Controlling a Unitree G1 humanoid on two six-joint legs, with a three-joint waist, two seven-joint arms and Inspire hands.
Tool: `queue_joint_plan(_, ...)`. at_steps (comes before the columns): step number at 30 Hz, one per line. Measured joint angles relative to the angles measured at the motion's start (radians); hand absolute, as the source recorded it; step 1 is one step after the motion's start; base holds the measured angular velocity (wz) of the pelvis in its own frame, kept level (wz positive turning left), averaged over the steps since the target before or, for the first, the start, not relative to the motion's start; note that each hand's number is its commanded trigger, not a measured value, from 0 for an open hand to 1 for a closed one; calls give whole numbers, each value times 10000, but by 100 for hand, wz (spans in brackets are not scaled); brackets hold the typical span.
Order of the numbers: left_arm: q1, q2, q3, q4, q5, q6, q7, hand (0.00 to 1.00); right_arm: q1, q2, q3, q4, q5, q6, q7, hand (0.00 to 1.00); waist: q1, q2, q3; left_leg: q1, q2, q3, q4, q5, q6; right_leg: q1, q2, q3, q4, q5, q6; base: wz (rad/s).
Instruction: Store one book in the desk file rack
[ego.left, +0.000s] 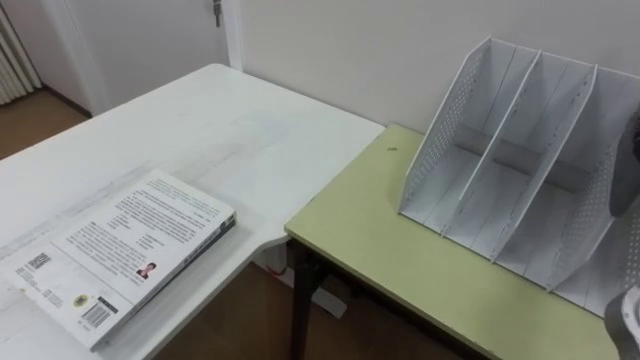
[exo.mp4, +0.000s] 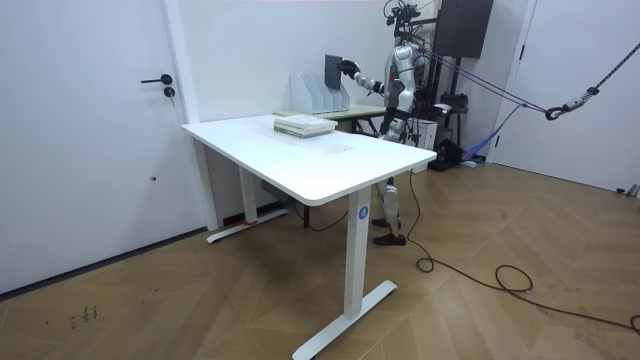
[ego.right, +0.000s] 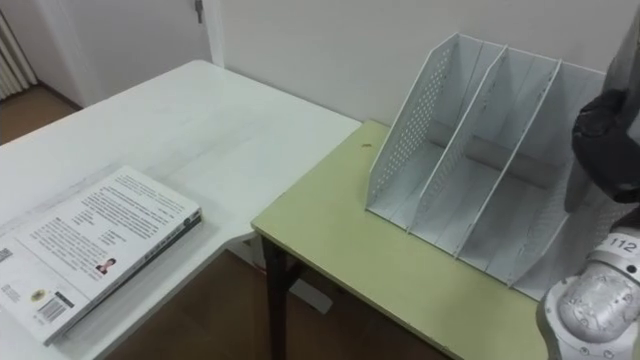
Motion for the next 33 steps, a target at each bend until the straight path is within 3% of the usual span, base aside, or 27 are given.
queue_joint_plan(17,-9,-9,81,-5,18,159,33,0,-24,-8,4,469,-8,41,169,100,26,-49,-17,-50,-12,-185,6,2,-3,17,-12,-134,-17,0,-1,1)
queue_joint_plan(21,-5,7,77,-7,19,165,34,0,-381,-16,1,997,-6,127,179,100,11,-59,-27,-47,-12,-185,31,3,-3,37,-15,-139,-7,1,-2,0)
queue_joint_plan(28,-36,5,235,-30,220,350,10,0,-787,-224,-1,1779,737,461,511,100,36,-25,-47,-46,-8,-202,39,4,-4,40,-14,-152,-5,2,-4,0)
queue_joint_plan(33,-81,0,439,-13,381,626,-55,0,-1380,-382,-27,1985,939,1057,530,100,24,-50,-30,-47,-9,-201,31,4,-4,31,-13,-149,3,2,-4,0)
